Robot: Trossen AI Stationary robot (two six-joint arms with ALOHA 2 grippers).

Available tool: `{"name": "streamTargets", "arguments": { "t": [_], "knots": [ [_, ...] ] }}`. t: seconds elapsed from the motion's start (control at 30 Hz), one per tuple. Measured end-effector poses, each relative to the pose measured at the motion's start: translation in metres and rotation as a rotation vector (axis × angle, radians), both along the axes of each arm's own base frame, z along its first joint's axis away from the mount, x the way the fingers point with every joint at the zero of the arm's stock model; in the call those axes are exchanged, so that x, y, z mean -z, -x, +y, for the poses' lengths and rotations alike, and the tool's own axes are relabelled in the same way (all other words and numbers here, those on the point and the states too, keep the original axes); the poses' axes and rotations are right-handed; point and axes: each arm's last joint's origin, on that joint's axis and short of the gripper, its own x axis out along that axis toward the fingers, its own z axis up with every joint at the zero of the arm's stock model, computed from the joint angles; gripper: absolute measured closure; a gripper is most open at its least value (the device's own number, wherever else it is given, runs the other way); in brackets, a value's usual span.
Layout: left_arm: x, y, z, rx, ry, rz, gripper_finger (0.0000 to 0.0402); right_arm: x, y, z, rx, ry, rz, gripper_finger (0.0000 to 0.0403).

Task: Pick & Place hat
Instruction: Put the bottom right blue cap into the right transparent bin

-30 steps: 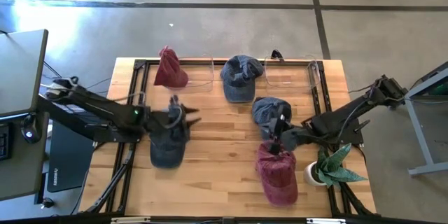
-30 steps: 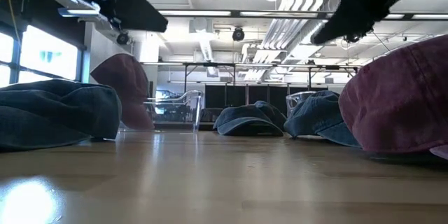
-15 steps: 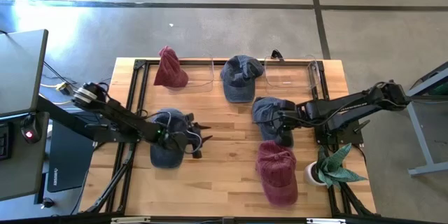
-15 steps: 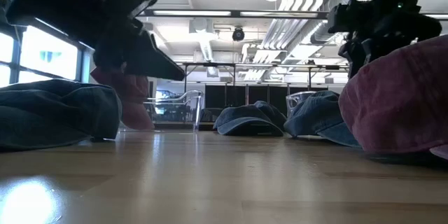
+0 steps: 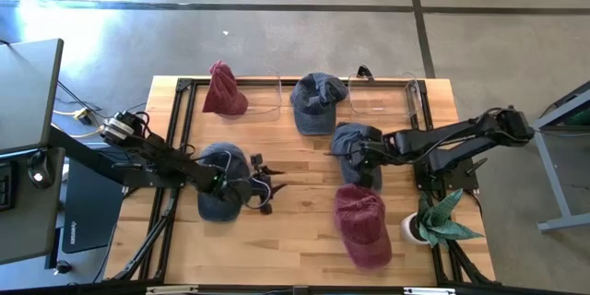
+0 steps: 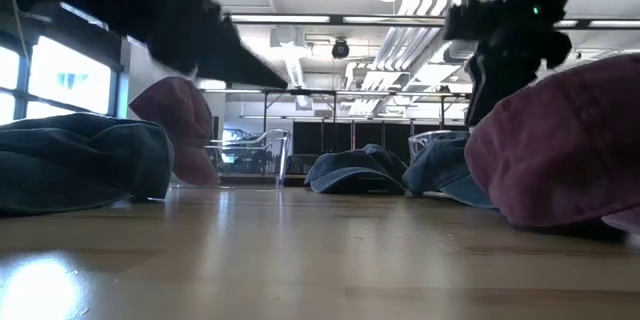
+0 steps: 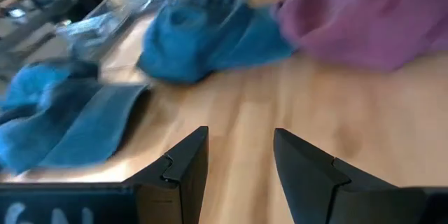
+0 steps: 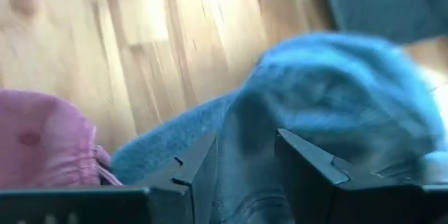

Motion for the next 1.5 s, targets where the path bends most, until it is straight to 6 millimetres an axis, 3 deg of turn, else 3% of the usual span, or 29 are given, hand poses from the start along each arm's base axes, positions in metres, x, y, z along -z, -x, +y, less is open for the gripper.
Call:
{"name": "streamTargets", "arguments": {
  "t": [0.23, 0.47, 0.63, 0.87, 1.07, 1.23, 1.33, 1.5],
  "knots": [
    [-0.007, -0.002, -0.017, 0.144, 0.112, -0.009, 0.0245, -0.028, 0.009, -0.029, 0.079, 0.077, 0.168, 0.0251],
    [-0.004, 0.000, -0.017, 0.158, 0.144, 0.024, 0.0245, -0.010, 0.024, -0.074, -0.003, 0.062, 0.290, 0.0171],
    [0.005, -0.002, -0.018, 0.160, 0.132, 0.054, 0.0245, -0.001, 0.026, -0.092, -0.070, 0.075, 0.243, 0.0162],
    [0.015, -0.006, -0.021, 0.182, 0.145, 0.073, 0.0245, 0.008, 0.022, -0.097, -0.193, 0.003, 0.119, 0.0215],
    [0.015, -0.006, -0.022, 0.201, 0.159, 0.072, 0.0245, 0.006, 0.021, -0.094, -0.199, -0.058, 0.091, 0.0352],
    [0.000, 0.002, -0.024, 0.165, 0.110, 0.056, 0.0245, -0.029, 0.000, -0.078, -0.176, -0.053, -0.020, 0.0355],
    [-0.023, 0.012, -0.027, 0.086, 0.010, 0.088, 0.0245, -0.068, -0.017, -0.062, -0.195, -0.006, -0.143, 0.0347],
    [-0.070, 0.033, -0.039, -0.077, -0.102, 0.118, 0.0245, -0.128, -0.033, -0.043, -0.114, 0.227, -0.326, 0.0350]
  ]
}}
